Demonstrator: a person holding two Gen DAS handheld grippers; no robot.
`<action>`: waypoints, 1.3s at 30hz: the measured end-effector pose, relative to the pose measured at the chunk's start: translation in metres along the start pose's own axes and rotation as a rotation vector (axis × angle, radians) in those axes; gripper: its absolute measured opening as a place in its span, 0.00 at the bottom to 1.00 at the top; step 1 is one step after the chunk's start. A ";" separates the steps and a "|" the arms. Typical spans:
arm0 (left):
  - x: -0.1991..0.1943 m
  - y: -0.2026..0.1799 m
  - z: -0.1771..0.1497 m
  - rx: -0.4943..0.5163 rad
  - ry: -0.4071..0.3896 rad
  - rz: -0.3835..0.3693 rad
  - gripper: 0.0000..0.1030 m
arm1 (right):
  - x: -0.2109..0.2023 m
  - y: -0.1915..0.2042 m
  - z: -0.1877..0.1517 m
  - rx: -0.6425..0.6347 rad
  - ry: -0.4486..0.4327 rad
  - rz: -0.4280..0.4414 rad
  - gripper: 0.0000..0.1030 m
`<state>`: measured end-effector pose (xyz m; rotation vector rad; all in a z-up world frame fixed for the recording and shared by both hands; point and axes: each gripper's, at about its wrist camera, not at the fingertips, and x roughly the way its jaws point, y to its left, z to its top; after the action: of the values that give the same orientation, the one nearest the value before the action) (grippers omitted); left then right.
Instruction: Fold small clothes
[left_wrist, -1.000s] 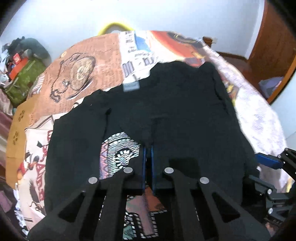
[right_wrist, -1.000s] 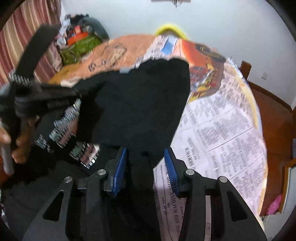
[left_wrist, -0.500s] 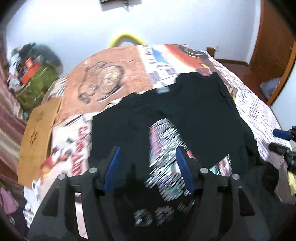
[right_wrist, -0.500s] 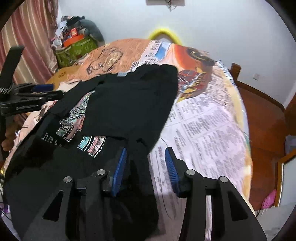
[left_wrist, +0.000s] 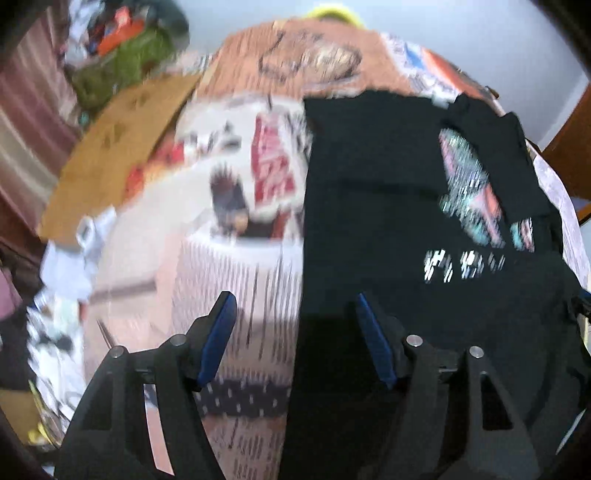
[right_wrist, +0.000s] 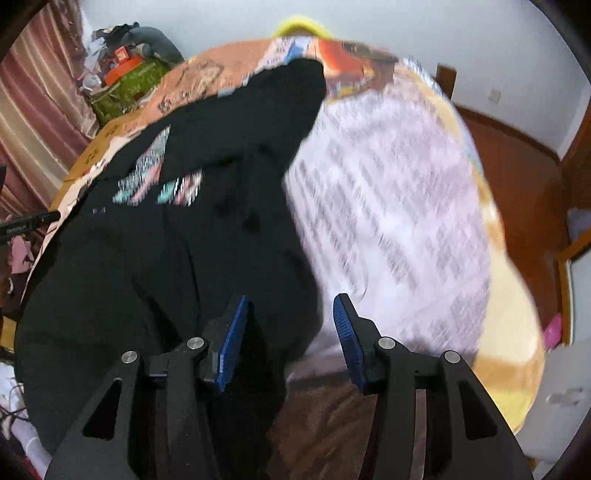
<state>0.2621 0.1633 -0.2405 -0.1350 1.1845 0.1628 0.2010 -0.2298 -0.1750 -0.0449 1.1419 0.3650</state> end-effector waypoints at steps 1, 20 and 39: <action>0.005 0.003 -0.007 -0.014 0.019 -0.020 0.64 | 0.005 -0.001 -0.003 0.013 0.016 0.017 0.43; -0.018 -0.007 0.052 -0.024 -0.123 -0.023 0.02 | -0.021 0.003 0.023 0.035 -0.164 0.079 0.04; -0.027 0.028 -0.035 -0.026 -0.014 -0.025 0.64 | -0.049 -0.011 -0.014 0.055 -0.102 0.018 0.43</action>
<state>0.2148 0.1828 -0.2292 -0.1708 1.1661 0.1568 0.1744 -0.2560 -0.1386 0.0324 1.0514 0.3479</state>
